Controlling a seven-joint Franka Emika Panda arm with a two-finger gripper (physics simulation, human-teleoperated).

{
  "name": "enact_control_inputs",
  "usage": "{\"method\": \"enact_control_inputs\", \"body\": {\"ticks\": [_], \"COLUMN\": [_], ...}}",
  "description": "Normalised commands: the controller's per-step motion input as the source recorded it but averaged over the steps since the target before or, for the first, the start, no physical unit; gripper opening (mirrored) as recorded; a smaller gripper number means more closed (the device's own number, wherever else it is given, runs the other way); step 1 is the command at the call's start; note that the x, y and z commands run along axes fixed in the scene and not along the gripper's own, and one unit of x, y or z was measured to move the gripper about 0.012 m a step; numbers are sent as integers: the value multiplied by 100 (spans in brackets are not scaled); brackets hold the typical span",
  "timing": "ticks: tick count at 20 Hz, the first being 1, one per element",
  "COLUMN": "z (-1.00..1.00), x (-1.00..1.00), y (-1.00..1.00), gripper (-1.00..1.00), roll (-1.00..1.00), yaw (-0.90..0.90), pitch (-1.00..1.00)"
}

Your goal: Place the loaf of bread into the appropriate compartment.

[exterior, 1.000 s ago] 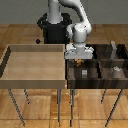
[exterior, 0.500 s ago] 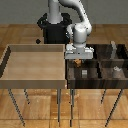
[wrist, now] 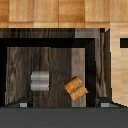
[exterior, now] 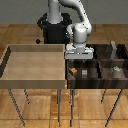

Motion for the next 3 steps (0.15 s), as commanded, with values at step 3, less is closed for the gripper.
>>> {"method": "enact_control_inputs", "body": {"ticks": [3], "z": [0], "x": [0], "y": [0], "gripper": [100], "roll": [0], "yaw": [0], "pitch": [0]}}
